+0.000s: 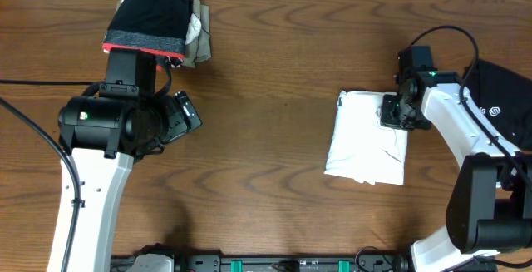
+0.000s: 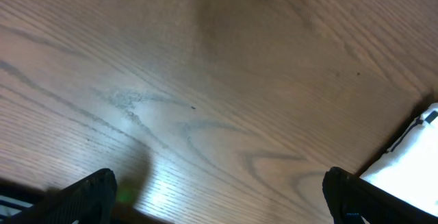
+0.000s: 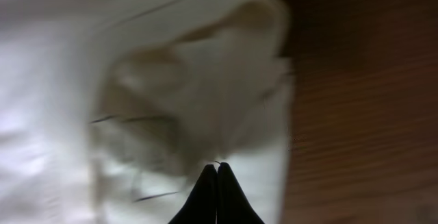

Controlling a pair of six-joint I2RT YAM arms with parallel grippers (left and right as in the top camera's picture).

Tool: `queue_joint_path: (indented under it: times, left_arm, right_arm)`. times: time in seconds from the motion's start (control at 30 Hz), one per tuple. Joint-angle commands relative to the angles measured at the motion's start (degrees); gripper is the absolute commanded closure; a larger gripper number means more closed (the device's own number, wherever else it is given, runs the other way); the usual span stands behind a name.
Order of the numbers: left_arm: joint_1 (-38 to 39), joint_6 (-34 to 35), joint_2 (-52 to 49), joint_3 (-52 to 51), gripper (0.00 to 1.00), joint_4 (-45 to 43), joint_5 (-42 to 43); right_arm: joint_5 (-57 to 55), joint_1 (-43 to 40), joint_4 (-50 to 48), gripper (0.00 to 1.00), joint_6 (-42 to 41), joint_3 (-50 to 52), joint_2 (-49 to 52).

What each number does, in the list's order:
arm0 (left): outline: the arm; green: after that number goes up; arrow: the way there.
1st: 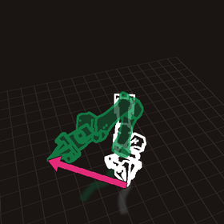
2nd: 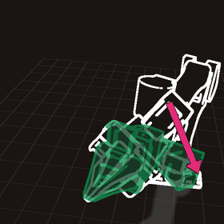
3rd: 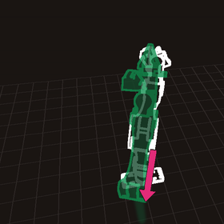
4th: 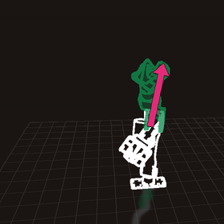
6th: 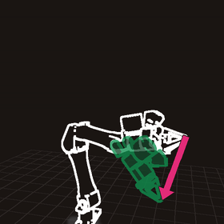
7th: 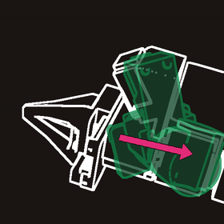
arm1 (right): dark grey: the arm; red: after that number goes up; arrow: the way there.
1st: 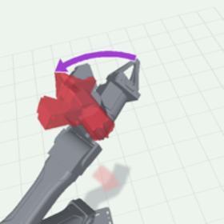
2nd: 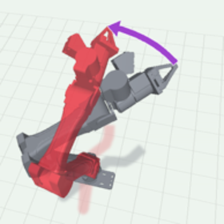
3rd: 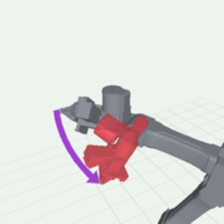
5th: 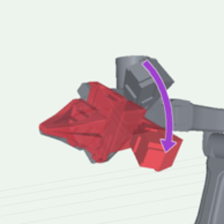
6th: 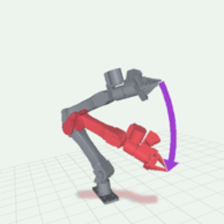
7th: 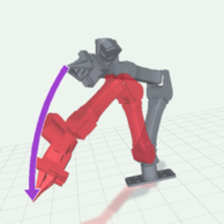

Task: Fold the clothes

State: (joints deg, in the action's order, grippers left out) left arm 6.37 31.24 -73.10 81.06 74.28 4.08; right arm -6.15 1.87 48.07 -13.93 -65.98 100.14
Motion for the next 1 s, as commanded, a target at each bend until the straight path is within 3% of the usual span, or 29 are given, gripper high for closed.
queue_joint_path:
  times: [0.0, 0.13, 0.17, 0.2, 0.4, 0.83, 0.97]
  left_arm:
    - [-0.35, -0.79, -0.37, -0.17, 0.02, -0.28, -0.72]
    - [-0.35, -0.81, -0.37, -0.17, 0.02, -0.22, -0.72]
    - [-0.35, -0.81, -0.37, -0.17, 0.02, -0.22, -0.72]
    - [-0.35, -0.81, -0.37, -0.17, 0.02, -0.22, -0.72]
    - [-0.35, -0.9, -0.37, -0.17, 0.02, -0.26, -0.72]
    - [-0.35, -2.1, -0.37, -0.17, 0.02, -0.46, -0.72]
    - [-0.35, -2.73, -0.37, -0.17, 0.02, -0.42, -0.74]
  right_arm:
    - [-6.62, -0.5, -0.7, 0.95, -0.81, -1.51, 0.26]
    - [-12.44, -0.63, -0.98, 0.89, -1.49, -2.23, 0.26]
    - [-11.06, -0.79, -0.92, 0.94, -1.46, -2.29, 0.26]
    - [-8.55, -0.85, -0.79, 0.99, -1.22, -2.36, 0.22]
    - [10.25, -0.85, -2.73, 0.98, 3.34, -2.54, -1.49]
    - [10.93, -1.51, -4.26, 0.96, 4.83, -2.12, 4.55]
    - [5.64, -2.34, -5.6, 0.99, 4.81, -2.12, 8.15]
